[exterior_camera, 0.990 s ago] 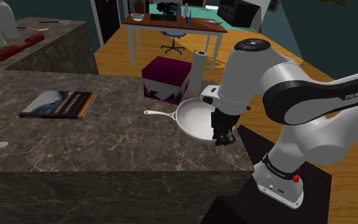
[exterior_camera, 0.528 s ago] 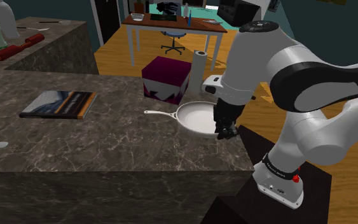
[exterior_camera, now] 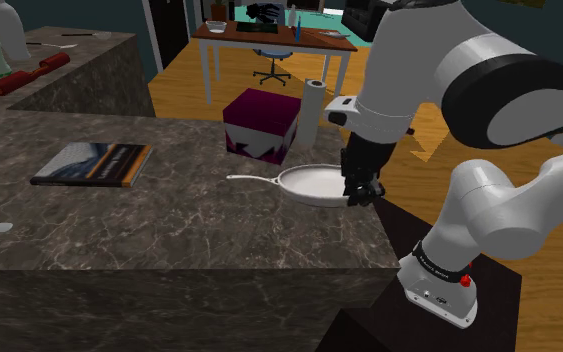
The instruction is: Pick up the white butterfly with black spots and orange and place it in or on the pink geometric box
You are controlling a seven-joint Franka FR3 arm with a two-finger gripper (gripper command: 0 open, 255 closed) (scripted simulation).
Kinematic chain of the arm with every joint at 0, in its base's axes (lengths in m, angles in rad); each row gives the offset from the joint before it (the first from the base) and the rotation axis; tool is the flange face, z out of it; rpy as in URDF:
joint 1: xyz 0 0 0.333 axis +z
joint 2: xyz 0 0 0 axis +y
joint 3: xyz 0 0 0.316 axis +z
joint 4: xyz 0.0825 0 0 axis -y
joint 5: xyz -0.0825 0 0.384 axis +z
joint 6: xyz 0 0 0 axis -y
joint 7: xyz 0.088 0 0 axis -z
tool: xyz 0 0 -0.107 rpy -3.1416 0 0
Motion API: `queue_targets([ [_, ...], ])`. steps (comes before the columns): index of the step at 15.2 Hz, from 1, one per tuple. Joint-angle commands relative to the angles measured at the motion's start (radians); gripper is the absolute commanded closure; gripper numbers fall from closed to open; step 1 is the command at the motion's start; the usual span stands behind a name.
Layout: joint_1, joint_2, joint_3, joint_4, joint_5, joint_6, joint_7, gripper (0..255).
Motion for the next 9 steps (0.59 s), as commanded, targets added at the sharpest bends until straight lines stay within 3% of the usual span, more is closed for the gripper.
queue_targets([
  [1,-0.002,0.001,-0.005,0.027,-0.004,-0.026,-0.002,255],
  [9,-0.009,0.008,-0.018,0.138,-0.017,-0.13,-0.004,255],
])
